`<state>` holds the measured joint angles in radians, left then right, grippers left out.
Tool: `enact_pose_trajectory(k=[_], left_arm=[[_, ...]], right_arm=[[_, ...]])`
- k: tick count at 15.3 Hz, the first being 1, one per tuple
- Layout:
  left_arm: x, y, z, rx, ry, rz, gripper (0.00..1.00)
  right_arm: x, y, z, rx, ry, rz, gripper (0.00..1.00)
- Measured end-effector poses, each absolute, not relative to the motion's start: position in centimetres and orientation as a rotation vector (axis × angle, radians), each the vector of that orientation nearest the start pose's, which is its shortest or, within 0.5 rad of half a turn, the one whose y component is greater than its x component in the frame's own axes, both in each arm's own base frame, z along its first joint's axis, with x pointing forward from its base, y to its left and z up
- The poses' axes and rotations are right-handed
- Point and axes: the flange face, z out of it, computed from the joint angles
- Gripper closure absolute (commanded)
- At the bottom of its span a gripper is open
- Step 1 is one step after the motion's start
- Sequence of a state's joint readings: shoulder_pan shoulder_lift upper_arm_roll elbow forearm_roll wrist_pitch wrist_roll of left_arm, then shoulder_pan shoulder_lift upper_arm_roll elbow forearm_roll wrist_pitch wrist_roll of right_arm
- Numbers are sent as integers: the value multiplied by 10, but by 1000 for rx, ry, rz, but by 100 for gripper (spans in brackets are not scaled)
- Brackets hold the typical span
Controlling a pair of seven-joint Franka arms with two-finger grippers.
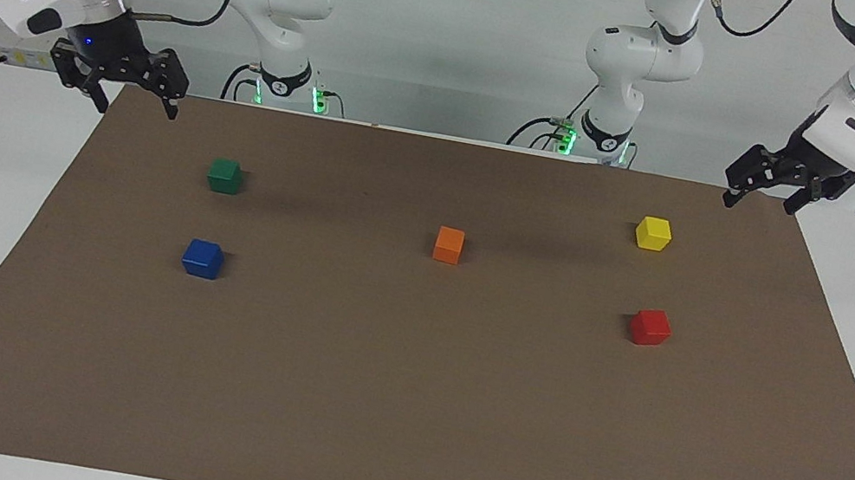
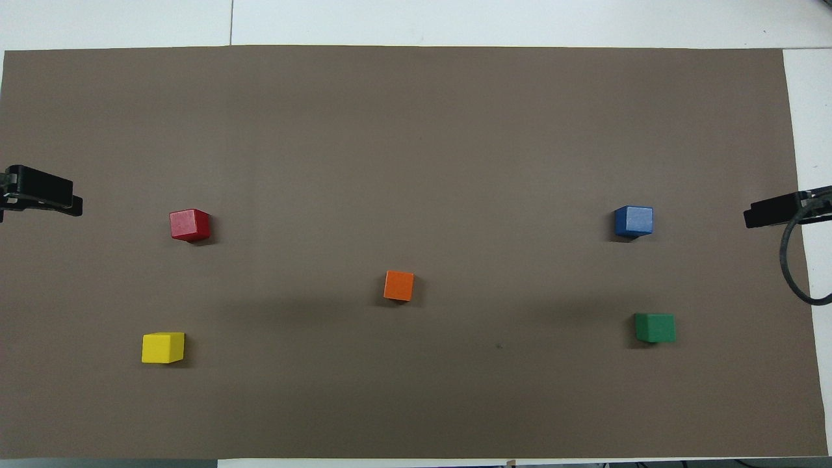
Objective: Transfer red block to right arm and stack on blue block
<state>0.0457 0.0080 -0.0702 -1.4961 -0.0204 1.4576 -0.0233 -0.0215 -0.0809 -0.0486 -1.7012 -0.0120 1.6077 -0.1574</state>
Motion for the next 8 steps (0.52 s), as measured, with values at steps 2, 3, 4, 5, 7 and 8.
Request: enact_pose_trajectory(k=[2,3,4,5,7,8], left_arm=[[545,-16,645,-3161,10,73,0],[545,-18,646,-3161,18,70,0],[545,-19,646,-3161,23,68,0],[546,-18,646,-3161,22,69,0],[547,-16,644,-3161,4,61,0],[551,-14,642,-3161,-14,8,0]], right_arm=[[530,-39,610,-3145,-138,21,0],[530,-39,610,-3145,-138,21,0],[530,-39,610,-3145,-138,21,0],[530,-39,610,-3145,-138,21,0],[529,-39,610,-3145,-138,21,0],[530,-39,610,-3145,-139,21,0]])
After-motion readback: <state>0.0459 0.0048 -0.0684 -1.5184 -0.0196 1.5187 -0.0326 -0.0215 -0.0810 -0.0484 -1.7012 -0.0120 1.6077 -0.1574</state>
